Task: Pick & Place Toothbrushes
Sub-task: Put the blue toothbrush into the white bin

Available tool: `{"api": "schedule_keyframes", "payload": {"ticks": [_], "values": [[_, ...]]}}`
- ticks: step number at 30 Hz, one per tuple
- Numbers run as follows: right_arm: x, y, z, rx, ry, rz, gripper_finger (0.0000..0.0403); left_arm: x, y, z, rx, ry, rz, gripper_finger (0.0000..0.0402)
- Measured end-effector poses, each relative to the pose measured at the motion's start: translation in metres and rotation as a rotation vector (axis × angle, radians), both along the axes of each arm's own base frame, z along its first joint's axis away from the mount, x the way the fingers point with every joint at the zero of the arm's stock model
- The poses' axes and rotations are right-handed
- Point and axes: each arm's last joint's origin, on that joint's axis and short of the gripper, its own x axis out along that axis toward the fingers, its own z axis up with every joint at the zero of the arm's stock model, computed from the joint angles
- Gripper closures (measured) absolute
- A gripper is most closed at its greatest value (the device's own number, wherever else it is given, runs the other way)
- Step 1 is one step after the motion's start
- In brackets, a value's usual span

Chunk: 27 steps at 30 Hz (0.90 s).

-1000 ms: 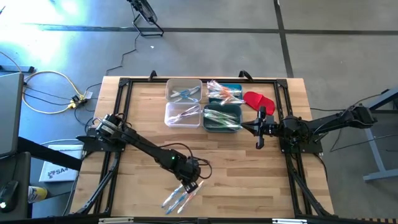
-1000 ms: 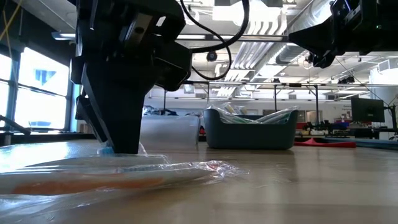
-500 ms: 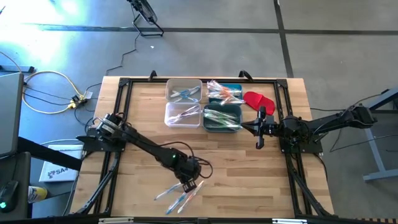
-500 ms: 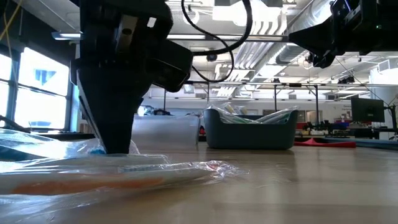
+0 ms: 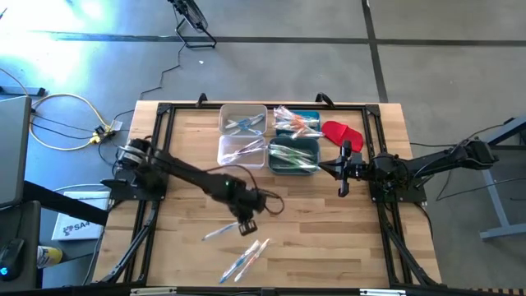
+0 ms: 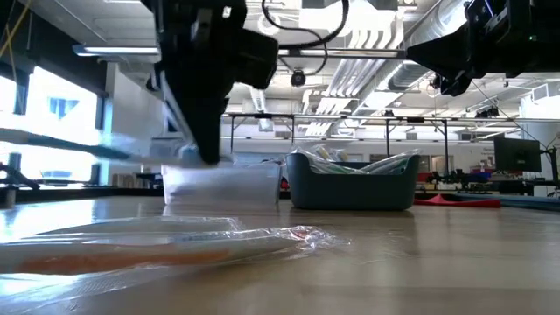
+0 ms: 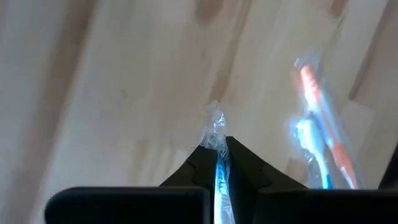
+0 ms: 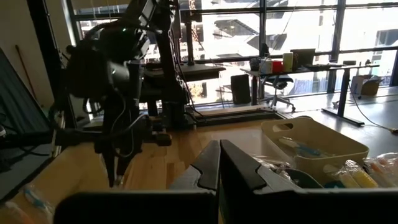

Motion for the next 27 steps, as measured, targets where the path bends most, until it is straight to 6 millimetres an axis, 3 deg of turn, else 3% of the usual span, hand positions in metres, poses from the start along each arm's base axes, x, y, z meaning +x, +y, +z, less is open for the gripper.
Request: {"api": "schedule_keyframes", "payload": {"ticks": [13, 23, 27], "values": [[0.0, 0.0, 0.0, 0.0, 0.001, 0.0, 0.0399, -0.011, 0.079, 0.068, 0.109, -0.26, -0.059, 0.0387], [0.0, 0.0, 0.0, -0.003, 0.001, -0.007, 0.0399, -0.013, 0.137, 0.142, 0.364, -0.492, -0.162, 0.0387], [0.0, 0.0, 0.0, -0.023, 0.003, -0.011, 0.0399, -0.015, 0.162, 0.157, 0.473, -0.536, -0.163, 0.0387]]}}
